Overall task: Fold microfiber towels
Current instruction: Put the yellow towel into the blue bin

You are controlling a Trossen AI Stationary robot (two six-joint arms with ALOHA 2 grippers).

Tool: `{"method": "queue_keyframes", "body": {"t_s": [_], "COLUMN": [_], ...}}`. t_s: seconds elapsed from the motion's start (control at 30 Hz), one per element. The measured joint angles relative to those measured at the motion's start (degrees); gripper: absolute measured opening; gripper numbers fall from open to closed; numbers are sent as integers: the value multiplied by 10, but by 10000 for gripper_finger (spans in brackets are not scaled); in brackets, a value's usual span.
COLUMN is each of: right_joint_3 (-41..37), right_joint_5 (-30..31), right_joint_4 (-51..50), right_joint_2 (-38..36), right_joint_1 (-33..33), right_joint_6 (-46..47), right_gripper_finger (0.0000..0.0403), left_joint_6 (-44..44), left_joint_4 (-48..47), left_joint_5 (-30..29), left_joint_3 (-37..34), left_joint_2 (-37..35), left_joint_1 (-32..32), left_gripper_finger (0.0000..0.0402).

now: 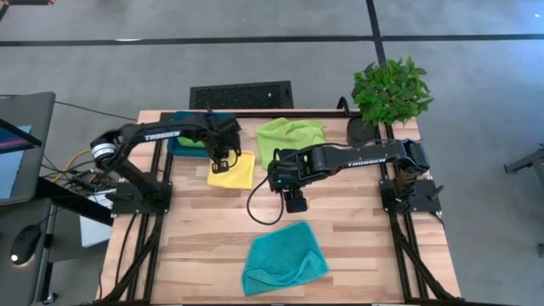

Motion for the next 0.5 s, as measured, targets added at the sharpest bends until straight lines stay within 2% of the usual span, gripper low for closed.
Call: {"method": "queue_keyframes", "body": {"t_s": [0.23,0.5], "right_joint_3": [0,0], "right_joint_5": [0,0], "right_joint_4": [0,0], "right_joint_2": [0,0], "right_joint_1": [0,0], "right_joint_6": [0,0], "right_gripper_finger": [240,240], "left_joint_6": [-12,-23], "left_joint_4": [-14,-25], "left_joint_5": [-91,-158], "left_joint_3": [1,1], "left_joint_2": [-24,-26], "left_joint_1": [23,100], "left_gripper_finger": [0,0]}}
